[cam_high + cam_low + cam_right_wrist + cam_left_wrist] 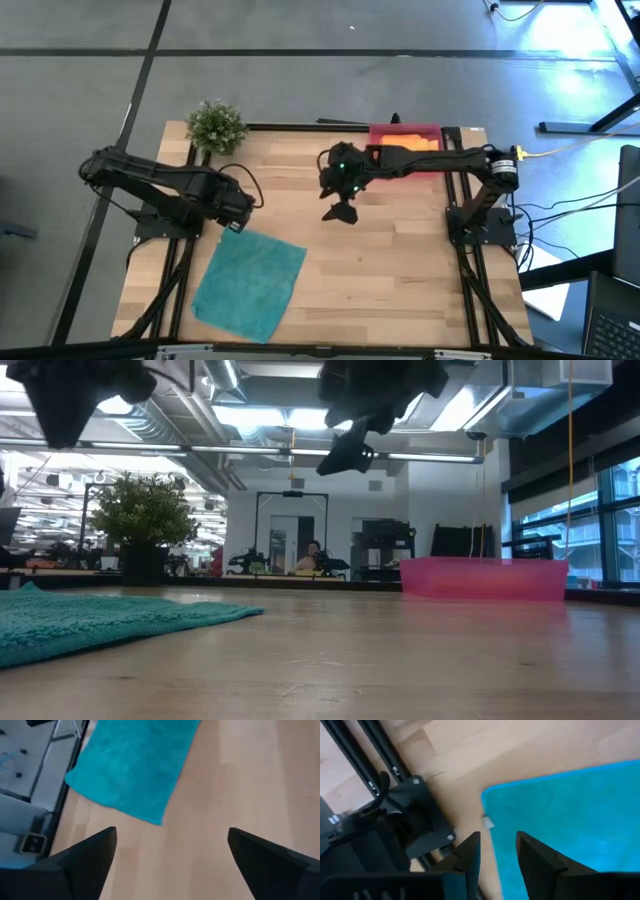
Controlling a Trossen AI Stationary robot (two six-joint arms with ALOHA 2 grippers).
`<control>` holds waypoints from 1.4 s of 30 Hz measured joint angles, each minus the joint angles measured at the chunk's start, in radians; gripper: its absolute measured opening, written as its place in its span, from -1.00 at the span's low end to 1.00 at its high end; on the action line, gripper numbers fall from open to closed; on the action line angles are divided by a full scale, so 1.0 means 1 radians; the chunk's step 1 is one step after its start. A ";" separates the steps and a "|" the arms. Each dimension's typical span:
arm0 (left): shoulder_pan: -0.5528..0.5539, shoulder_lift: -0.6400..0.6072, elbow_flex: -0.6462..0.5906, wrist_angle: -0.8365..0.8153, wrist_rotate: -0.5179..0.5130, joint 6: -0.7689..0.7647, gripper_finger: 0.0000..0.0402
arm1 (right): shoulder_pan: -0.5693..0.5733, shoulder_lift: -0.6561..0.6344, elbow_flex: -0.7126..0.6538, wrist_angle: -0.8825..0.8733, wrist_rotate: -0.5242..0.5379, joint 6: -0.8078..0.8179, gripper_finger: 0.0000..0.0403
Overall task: Roll microfiber towels into tight, uniform cylinder then place into a basket
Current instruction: Fold the blue microfiber towel
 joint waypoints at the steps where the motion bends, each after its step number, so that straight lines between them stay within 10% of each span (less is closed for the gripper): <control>1: -0.001 0.000 -0.016 0.003 0.012 0.013 -0.42 | 0.012 0.009 0.000 0.011 0.000 0.019 0.87; 18: 0.018 0.001 -0.426 0.446 0.111 0.098 -0.42 | 0.094 0.048 0.000 0.079 0.063 0.145 0.70; 42: 0.113 0.001 -0.583 0.602 0.036 0.090 -0.42 | 0.093 0.047 0.000 0.079 0.095 0.144 0.70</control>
